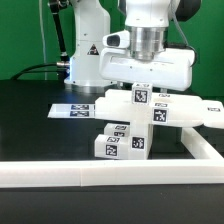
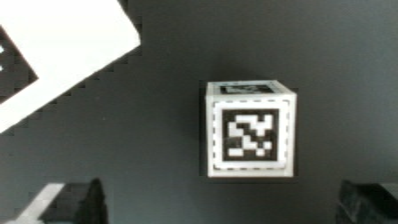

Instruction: Assemble chair

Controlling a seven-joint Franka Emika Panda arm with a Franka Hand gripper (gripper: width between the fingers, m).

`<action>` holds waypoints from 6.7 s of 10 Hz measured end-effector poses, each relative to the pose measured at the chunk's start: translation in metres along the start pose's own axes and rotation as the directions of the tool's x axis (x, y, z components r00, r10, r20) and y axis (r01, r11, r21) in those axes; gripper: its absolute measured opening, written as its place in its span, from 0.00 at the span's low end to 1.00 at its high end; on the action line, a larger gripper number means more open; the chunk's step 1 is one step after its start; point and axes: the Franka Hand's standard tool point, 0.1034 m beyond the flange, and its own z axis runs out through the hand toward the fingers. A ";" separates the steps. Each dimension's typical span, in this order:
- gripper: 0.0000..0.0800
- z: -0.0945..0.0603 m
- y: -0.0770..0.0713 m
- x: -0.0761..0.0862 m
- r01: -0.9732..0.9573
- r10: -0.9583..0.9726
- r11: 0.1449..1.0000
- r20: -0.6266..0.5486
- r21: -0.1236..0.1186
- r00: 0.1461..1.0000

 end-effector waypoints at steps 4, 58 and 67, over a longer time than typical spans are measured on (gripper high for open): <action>0.81 0.011 -0.003 -0.012 0.025 -0.025 0.999 0.004 -0.020 1.000; 0.81 0.039 -0.005 -0.003 0.106 -0.107 0.993 -0.007 -0.053 0.994; 0.81 0.038 -0.004 0.001 0.114 -0.115 0.992 -0.009 -0.052 0.993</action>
Offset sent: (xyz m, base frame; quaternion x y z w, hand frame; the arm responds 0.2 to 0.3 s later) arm -0.0114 0.0113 -0.0056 0.0076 0.0021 -0.0012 1.0000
